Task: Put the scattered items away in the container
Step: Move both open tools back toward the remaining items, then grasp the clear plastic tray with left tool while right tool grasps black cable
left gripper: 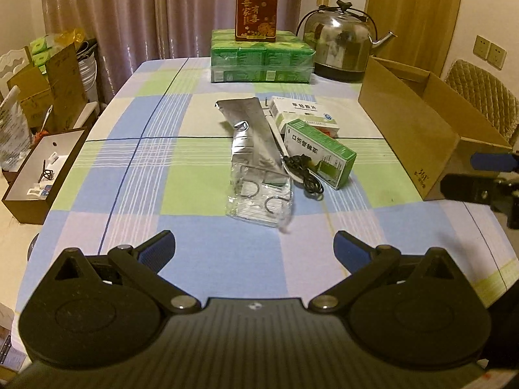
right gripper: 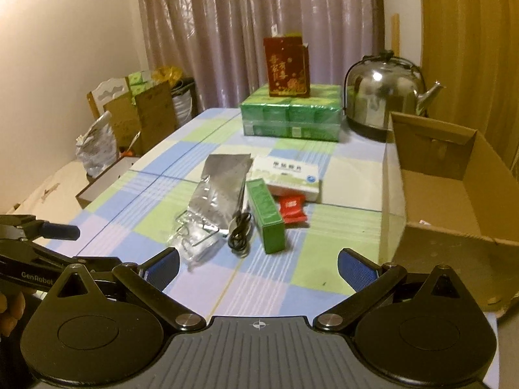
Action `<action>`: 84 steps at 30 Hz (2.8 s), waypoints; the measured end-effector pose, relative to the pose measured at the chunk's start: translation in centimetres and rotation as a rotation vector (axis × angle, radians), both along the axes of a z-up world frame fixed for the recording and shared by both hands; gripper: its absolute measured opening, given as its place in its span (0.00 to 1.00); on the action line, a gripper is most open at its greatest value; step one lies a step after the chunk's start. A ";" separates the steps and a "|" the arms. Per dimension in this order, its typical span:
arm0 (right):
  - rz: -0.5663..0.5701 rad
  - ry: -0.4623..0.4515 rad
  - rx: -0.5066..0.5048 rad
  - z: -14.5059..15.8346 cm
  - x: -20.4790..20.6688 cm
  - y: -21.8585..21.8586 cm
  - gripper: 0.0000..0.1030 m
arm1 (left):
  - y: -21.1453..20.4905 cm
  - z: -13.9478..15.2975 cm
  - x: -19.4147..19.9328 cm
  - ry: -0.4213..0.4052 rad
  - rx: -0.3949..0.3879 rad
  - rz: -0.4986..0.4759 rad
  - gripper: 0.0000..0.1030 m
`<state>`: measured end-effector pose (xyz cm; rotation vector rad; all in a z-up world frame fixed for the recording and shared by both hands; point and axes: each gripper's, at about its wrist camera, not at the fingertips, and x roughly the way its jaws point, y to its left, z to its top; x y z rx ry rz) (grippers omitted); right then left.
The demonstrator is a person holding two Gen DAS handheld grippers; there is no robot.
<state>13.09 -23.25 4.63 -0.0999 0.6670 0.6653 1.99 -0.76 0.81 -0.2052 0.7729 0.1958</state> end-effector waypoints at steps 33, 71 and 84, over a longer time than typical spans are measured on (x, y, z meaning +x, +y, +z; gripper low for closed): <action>-0.016 0.124 -0.023 -6.1 5.1 3.4 0.98 | 1.9 -6.0 8.2 0.049 0.104 -0.238 0.99; 0.049 0.090 -0.060 -9.3 8.5 11.9 0.38 | 6.9 -8.6 9.7 0.037 0.055 -0.204 0.62; -0.054 0.056 -0.136 -10.8 10.3 13.3 0.19 | 6.6 -8.8 10.1 -0.002 0.004 -0.199 0.62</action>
